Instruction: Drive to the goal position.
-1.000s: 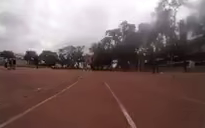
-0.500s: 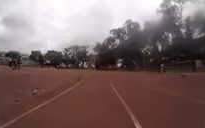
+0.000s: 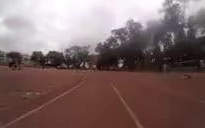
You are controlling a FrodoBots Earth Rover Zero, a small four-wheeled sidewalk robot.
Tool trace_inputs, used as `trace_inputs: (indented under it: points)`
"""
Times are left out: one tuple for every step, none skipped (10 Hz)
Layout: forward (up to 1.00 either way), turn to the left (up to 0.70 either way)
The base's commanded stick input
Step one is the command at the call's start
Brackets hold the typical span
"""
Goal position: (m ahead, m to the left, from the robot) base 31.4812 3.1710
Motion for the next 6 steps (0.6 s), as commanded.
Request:
trace_inputs:
  points:
    - [0.70,0.09]
    - [0.70,0.05]
    - [0.70,-0.10]
    - [0.70,-0.34]
    - [0.70,-0.18]
    - [0.70,-0.34]
